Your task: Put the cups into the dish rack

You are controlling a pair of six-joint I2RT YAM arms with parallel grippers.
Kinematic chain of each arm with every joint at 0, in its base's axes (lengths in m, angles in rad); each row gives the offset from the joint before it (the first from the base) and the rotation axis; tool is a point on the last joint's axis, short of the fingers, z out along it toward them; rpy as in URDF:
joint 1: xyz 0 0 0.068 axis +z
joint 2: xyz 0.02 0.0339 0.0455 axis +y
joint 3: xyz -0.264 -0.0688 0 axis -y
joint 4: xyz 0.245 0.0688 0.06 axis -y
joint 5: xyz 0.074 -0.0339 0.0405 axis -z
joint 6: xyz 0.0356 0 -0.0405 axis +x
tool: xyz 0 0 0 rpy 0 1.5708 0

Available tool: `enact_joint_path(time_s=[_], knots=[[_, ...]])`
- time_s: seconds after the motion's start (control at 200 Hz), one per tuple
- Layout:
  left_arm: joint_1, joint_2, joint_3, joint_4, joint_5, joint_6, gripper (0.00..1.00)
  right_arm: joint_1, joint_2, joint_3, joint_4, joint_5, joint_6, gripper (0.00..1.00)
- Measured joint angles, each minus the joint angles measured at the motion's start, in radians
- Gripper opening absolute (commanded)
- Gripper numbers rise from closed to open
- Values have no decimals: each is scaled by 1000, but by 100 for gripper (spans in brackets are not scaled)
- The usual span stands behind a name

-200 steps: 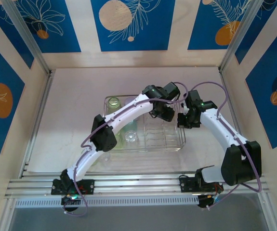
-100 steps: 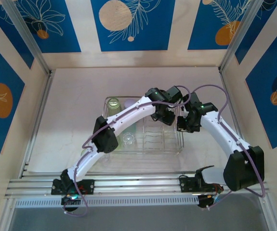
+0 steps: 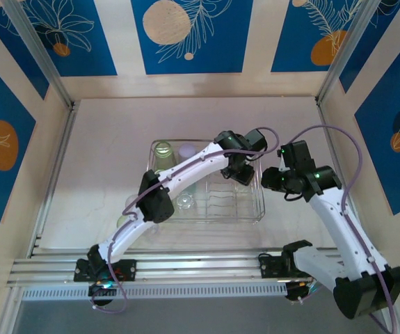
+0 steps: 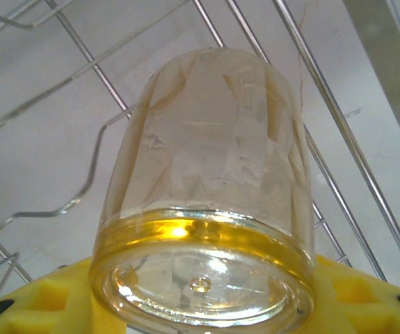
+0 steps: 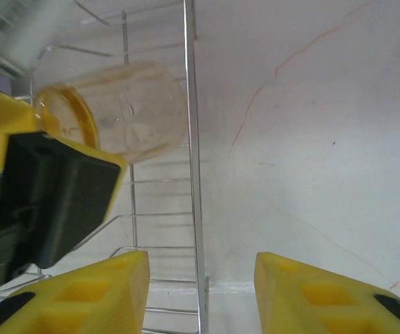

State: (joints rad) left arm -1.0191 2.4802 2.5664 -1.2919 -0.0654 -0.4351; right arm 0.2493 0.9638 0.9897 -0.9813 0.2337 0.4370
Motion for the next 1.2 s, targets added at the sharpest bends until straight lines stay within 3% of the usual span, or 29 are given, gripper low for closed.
enact_joint_path(time_s=[0.11, 0.4, 0.675, 0.82, 1.201], knots=[[-7, 9, 13, -19, -11, 0, 0, -6, -26, -7, 0, 2, 0, 48], [-9, 10, 14, -29, -22, 0, 55, -6, -47, -18, 8, -29, -6, 60], [-12, 10, 14, -24, -14, 3, 88, -16, -83, -18, 19, -63, -17, 69], [-16, 10, 14, -15, -14, 2, 100, -29, -101, -18, 19, -84, -20, 69], [-17, -39, -17, 46, -80, 7, 100, -68, -125, -16, 23, -100, -55, 71]])
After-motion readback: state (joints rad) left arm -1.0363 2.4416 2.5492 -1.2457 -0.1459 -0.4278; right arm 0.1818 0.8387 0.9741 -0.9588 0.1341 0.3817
